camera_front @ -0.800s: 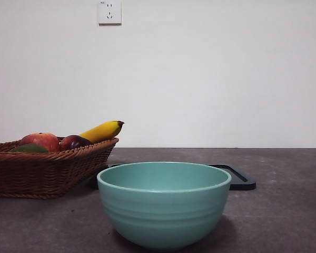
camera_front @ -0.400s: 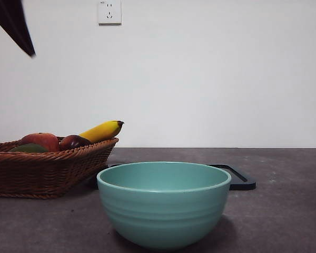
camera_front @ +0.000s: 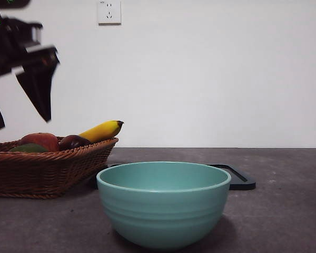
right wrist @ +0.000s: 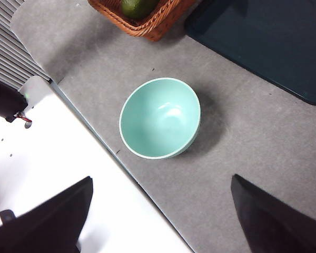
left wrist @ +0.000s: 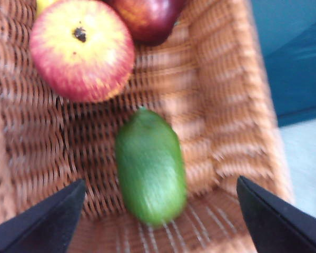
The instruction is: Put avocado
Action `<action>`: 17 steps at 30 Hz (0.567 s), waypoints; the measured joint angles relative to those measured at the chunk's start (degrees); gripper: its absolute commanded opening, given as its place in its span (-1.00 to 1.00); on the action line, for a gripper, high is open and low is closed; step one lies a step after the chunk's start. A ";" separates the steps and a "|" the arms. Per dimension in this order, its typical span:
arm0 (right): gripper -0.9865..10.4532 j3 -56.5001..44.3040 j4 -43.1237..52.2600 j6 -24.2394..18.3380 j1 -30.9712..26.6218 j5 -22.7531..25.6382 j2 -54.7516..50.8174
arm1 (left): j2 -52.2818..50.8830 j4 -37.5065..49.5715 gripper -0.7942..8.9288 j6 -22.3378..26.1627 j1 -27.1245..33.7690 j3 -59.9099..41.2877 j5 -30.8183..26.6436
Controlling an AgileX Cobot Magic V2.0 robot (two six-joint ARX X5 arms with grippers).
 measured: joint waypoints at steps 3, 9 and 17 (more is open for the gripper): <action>-0.09 0.00 0.00 0.00 0.00 0.00 0.00 | 2.99 1.53 0.10 0.26 -0.37 0.00 -1.36; -0.09 0.00 0.00 0.00 0.00 0.00 0.00 | 7.58 3.56 0.10 0.70 -0.39 0.00 -2.49; -0.09 0.00 0.00 0.00 0.00 0.00 0.00 | 11.08 3.58 -0.14 1.44 -0.37 0.02 -3.85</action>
